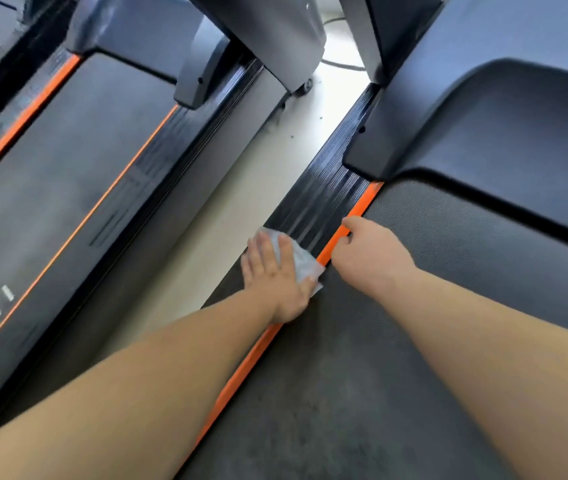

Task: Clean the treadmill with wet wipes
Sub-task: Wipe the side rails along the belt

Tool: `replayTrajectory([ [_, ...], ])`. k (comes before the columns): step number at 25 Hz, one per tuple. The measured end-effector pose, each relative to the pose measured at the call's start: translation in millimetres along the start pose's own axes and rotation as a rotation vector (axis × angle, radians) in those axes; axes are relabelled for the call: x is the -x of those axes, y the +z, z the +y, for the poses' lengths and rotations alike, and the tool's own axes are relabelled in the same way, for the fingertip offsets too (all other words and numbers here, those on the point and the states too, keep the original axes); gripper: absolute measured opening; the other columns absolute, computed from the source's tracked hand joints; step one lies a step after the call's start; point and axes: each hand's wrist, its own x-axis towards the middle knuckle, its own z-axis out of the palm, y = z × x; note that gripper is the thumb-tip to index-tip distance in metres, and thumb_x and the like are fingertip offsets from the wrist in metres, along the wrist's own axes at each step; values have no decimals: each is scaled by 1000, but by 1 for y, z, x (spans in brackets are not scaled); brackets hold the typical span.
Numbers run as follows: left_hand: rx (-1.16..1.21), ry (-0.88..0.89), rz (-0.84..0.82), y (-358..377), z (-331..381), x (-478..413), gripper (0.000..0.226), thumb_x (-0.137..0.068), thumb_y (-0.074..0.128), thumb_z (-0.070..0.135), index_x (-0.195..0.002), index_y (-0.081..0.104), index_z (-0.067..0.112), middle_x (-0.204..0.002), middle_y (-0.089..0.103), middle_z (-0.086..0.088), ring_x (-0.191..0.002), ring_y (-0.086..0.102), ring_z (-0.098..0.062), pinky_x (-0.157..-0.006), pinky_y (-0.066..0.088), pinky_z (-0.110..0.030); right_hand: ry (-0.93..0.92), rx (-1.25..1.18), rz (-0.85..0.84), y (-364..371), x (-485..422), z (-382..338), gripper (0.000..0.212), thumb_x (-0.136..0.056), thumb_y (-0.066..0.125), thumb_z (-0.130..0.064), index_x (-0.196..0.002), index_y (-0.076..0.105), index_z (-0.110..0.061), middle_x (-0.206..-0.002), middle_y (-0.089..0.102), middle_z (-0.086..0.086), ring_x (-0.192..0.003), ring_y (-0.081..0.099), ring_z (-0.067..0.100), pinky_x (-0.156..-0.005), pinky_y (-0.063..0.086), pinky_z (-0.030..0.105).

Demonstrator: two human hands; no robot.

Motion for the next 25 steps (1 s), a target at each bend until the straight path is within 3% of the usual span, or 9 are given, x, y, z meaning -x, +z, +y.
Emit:
replayTrajectory([
  [4,-18,153,269,1,17,-42,94,-96,25,65,-156,-26,14,-155,-40,-28,-142,-41,-42,-119,-21,-55,0,49,128,24,-8,-21,32,-99,42,-26,-127,58,-22,-131,62,9,-111,56,34,-84,41,37],
  [8,-38,234,380,11,-4,-41,91,-97,24,63,-159,-16,10,-160,-29,-29,-148,-32,-42,-122,-13,-55,20,142,155,50,-3,-35,37,-96,46,-21,-129,60,-16,-131,62,10,-119,57,33,-95,46,40],
  [12,-29,320,362,50,-67,3,92,-96,15,71,-160,-15,11,-161,-29,-27,-149,-32,-39,-123,-10,-52,-100,323,201,92,1,-37,43,-95,45,-13,-137,56,-15,-141,54,4,-134,47,28,-105,44,44],
  [16,-51,297,302,94,-129,54,92,-93,5,72,-154,-30,13,-154,-43,-24,-144,-41,-37,-123,-13,-53,-359,556,136,135,2,-41,48,-105,39,-25,-151,44,-11,-166,27,8,-155,17,24,-125,22,43],
  [18,-65,263,270,110,-149,72,91,-90,-1,72,-150,-37,14,-150,-49,-23,-141,-45,-36,-123,-13,-53,-316,612,42,145,-4,-45,52,-107,33,-33,-157,32,-16,-171,12,2,-158,7,19,-124,25,48],
  [21,-69,221,247,120,-157,85,93,-94,6,73,-150,-36,13,-150,-49,-24,-141,-45,-37,-123,-12,-54,-262,646,-84,148,-6,-44,62,-107,31,-38,-163,13,-20,-172,-8,-2,-157,-9,16,-125,23,52],
  [23,-75,216,277,113,-147,74,95,-94,10,75,-151,-35,13,-150,-47,-25,-141,-45,-39,-122,-13,-55,-276,593,-90,146,-2,-45,61,-106,36,-39,-162,18,-19,-172,-3,-1,-158,-4,17,-125,22,51],
  [25,-51,240,305,97,-126,50,97,-94,14,75,-154,-30,14,-153,-43,-26,-142,-43,-40,-122,-13,-55,-303,537,9,141,5,-46,49,-105,42,-36,-150,42,-17,-165,24,3,-152,23,24,-116,36,51],
])
